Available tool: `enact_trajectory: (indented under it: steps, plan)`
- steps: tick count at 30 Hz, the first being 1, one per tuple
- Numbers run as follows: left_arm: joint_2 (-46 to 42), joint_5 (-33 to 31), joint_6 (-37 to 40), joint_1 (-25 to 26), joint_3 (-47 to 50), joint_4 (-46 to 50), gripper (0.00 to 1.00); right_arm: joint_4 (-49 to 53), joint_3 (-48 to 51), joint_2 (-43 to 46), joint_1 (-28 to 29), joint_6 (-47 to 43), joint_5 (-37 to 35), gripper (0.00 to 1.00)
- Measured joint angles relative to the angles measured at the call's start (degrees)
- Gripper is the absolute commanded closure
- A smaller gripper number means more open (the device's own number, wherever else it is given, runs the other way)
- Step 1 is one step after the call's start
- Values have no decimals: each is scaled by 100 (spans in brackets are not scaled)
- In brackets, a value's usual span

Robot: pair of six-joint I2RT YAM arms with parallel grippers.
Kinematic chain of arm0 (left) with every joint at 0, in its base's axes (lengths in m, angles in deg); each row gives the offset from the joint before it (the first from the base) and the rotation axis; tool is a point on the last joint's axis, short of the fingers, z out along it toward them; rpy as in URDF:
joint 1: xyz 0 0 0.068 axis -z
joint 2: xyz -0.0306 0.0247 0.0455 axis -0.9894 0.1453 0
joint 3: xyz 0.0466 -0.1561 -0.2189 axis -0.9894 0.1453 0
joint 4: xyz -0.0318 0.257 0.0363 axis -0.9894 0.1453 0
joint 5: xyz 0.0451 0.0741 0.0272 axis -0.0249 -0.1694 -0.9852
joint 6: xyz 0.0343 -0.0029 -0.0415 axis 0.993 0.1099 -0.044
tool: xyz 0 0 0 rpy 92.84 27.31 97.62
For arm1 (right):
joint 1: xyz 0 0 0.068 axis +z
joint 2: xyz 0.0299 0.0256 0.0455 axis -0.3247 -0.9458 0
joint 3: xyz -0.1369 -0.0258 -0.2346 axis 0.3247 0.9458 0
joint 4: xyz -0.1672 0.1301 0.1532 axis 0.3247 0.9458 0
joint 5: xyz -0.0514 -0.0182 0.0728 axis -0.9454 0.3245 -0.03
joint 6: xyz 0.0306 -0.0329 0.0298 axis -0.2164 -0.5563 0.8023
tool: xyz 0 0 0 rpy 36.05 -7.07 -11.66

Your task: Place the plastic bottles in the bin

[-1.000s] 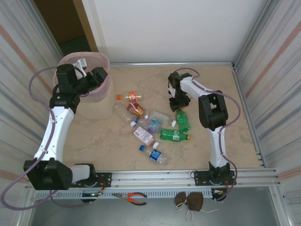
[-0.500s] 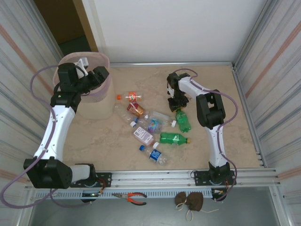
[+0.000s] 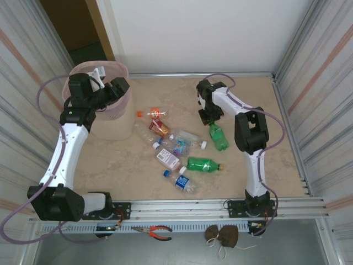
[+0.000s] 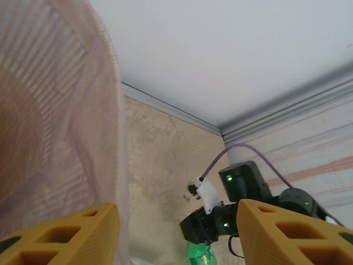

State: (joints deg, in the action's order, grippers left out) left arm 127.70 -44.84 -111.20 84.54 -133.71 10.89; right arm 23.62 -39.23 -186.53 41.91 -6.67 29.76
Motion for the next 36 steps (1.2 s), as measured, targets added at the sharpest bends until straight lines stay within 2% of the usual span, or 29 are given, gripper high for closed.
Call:
enact_trajectory:
  steps: [9, 18, 23, 29, 36]
  plan:
    - [-4, 809, 289, 330, 295, -1010, 38, -546, 186, 1864, 256, 317, 120, 76]
    - [-2, 1307, 951, 1342, 380, -1639, 24, -1631, 986, 3526, 483, 1104, 1202, 76]
    - [90, 1488, 1333, 1928, 380, -1843, 19, -2583, 1679, 4341, 522, 1648, 1917, 77]
    - [420, 1650, 1591, 2492, 378, -1902, 14, -3453, 2046, 4868, 570, 2138, 2540, 77]
    - [796, 1735, 1827, 2988, 216, -1873, 13, -3950, 2096, 5051, 634, 2430, 2894, 77]
